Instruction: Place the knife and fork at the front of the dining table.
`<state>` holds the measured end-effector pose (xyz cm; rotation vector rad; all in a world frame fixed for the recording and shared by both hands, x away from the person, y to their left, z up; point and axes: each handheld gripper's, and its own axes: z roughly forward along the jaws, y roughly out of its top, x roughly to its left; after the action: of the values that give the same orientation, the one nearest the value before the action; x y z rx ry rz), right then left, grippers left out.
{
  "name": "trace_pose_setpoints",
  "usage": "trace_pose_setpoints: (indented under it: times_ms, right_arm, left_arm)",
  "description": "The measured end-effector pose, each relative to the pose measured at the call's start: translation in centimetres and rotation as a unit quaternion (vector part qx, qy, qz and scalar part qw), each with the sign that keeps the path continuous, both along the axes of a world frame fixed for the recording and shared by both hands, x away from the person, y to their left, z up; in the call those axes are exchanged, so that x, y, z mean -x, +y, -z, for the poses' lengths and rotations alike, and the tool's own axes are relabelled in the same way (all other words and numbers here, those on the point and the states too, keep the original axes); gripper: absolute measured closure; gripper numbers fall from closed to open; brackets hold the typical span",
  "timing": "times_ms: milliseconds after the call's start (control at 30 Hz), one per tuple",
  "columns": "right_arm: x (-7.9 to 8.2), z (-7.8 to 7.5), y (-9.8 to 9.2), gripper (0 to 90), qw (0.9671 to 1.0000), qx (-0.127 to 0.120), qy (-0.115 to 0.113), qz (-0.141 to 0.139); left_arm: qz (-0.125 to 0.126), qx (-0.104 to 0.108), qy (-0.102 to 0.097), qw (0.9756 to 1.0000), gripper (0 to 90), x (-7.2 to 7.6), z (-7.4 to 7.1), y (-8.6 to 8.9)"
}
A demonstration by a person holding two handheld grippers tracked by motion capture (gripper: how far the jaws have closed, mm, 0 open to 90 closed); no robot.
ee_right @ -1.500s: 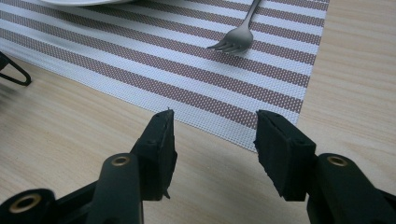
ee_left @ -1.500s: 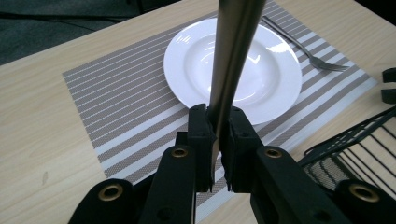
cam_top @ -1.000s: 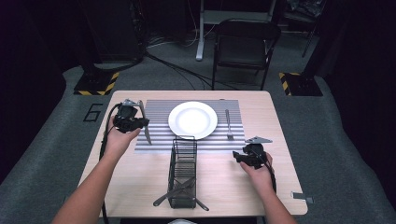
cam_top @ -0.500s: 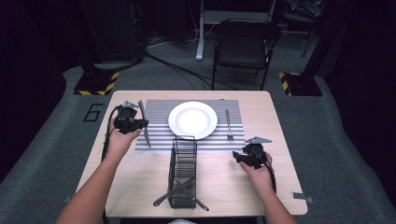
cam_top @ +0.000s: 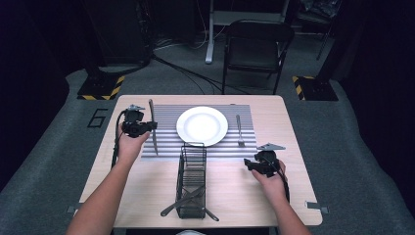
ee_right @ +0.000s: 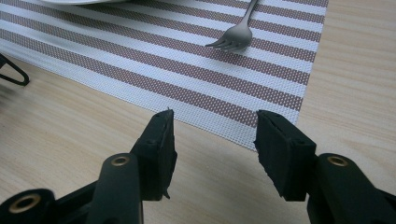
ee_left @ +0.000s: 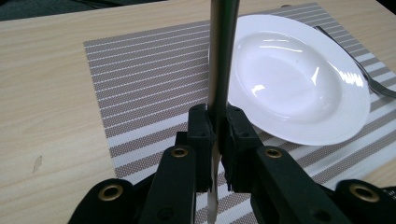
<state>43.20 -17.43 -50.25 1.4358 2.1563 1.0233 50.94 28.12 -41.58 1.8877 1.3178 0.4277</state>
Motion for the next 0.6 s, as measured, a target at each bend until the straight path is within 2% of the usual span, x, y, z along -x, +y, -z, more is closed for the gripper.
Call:
trace_pose_setpoints:
  times_ms: [400, 500, 600]
  right_arm:
    - [0.0, 0.1, 0.0, 47.2, 1.0, 0.0, 0.0, 0.0]
    - [0.0, 0.1, 0.0, 47.2, 1.0, -0.001, 0.001, 0.001]
    - [0.0, 0.1, 0.0, 47.2, 1.0, -0.001, 0.002, 0.002]
  left_arm:
    - [-0.02, 0.025, -0.013, 0.9994, 82.6, -1.4, 1.3, -0.5]
    - [-0.022, 0.02, -0.016, 0.9994, 82.6, -1.7, 1.5, -0.5]
    - [-0.031, 0.026, -0.021, 0.9989, 82.7, -1.9, 1.6, -0.7]
